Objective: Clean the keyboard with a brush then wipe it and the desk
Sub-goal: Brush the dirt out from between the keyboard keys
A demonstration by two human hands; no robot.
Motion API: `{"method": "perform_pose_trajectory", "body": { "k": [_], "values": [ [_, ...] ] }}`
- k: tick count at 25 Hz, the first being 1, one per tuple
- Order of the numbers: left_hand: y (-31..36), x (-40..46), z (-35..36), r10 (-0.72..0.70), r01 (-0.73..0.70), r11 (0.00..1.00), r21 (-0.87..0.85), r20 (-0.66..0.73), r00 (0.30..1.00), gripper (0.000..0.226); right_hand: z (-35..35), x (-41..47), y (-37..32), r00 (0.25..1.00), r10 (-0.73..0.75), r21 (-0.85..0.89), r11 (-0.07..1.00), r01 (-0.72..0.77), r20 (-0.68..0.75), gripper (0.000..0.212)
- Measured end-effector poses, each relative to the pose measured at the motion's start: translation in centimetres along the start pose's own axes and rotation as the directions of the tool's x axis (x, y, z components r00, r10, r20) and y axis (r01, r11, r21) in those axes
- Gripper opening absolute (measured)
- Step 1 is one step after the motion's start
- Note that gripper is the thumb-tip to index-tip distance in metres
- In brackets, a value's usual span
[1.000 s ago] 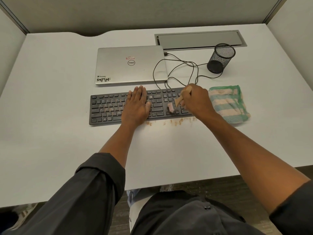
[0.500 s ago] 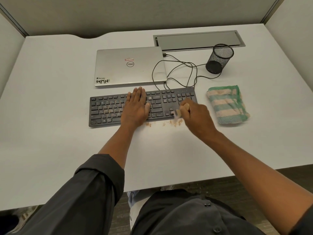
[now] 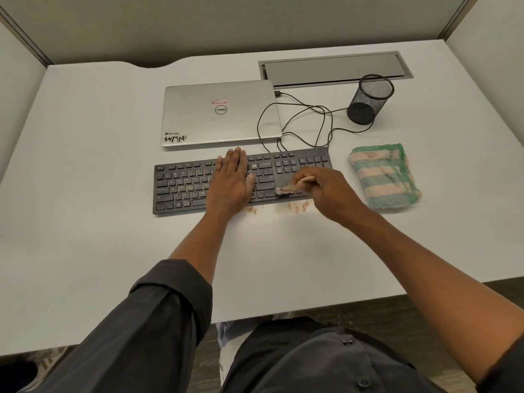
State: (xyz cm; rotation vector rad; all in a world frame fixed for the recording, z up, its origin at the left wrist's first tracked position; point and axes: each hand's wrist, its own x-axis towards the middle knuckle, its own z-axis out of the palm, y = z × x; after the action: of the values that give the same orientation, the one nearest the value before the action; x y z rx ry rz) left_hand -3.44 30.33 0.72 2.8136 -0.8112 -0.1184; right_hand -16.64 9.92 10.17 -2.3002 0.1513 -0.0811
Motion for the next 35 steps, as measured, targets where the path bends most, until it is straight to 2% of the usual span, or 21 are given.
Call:
{"method": "perform_pose_trajectory", "body": {
  "k": [3,5,8,10,13,17,20,22,24,28,30,32,35],
  "values": [
    [-0.1,0.1,0.0,0.002,-0.002,1.000,-0.008,0.004,1.000,0.064,-1.8,0.9,0.6,0.997,0.010,-0.034,0.999,-0.012,-0.075,0.017],
    [0.0,0.0,0.0,0.001,-0.001,1.000,-0.005,0.002,1.000,0.065,-1.5,1.1,0.5,1.000,-0.021,-0.109,0.994,0.020,-0.006,0.018],
    [0.0,0.0,0.0,0.000,0.000,1.000,-0.009,0.003,1.000,0.065,-0.1,1.3,-0.3,0.997,-0.004,-0.022,1.000,0.006,0.076,0.022],
    [0.0,0.0,0.1,-0.001,0.001,1.000,-0.008,0.002,1.000,0.065,-0.2,1.8,-0.4,1.000,0.010,0.028,1.000,-0.010,0.001,0.023],
    [-0.1,0.2,0.2,-0.001,0.001,1.000,-0.017,0.005,1.000,0.065,0.0,2.4,-0.3,0.993,0.006,0.009,1.000,-0.005,-0.117,0.016],
    [-0.1,0.1,0.3,0.001,-0.001,1.000,-0.016,-0.002,1.000,0.065,1.1,2.3,-0.8,0.999,0.038,0.029,0.999,-0.037,-0.031,0.016],
    [-0.2,0.1,0.2,-0.002,0.002,1.000,-0.013,0.006,1.000,0.065,1.0,2.9,-0.7,0.980,0.060,0.064,0.997,-0.049,-0.190,0.018],
    [-0.2,0.1,0.2,0.001,-0.001,1.000,-0.015,0.010,1.000,0.065,1.0,3.8,-0.6,0.957,0.044,0.024,0.999,-0.039,-0.288,0.017],
    [-0.2,0.2,0.2,0.006,-0.006,1.000,-0.022,0.010,1.000,0.066,1.4,4.6,-0.7,0.964,0.033,0.008,0.999,-0.032,-0.264,0.013],
    [-0.2,0.0,0.2,0.009,-0.009,0.999,-0.030,0.000,1.000,0.069,3.4,4.9,-1.2,0.997,0.006,-0.033,0.999,-0.009,-0.078,0.006],
    [-0.3,0.1,0.0,0.019,-0.018,0.999,-0.037,0.022,1.000,0.068,3.6,5.1,-1.7,1.000,0.015,0.000,1.000,-0.015,-0.027,0.004],
    [-0.4,0.2,-0.1,0.021,-0.020,0.999,-0.032,0.032,0.999,0.067,3.4,5.3,-2.4,0.998,0.054,0.060,0.997,-0.052,-0.032,0.007],
    [-0.7,0.2,-0.6,0.046,-0.043,0.998,-0.044,0.077,0.996,0.067,3.1,5.7,-2.5,0.975,0.179,0.122,0.979,-0.163,-0.135,0.021]
  ]
}}
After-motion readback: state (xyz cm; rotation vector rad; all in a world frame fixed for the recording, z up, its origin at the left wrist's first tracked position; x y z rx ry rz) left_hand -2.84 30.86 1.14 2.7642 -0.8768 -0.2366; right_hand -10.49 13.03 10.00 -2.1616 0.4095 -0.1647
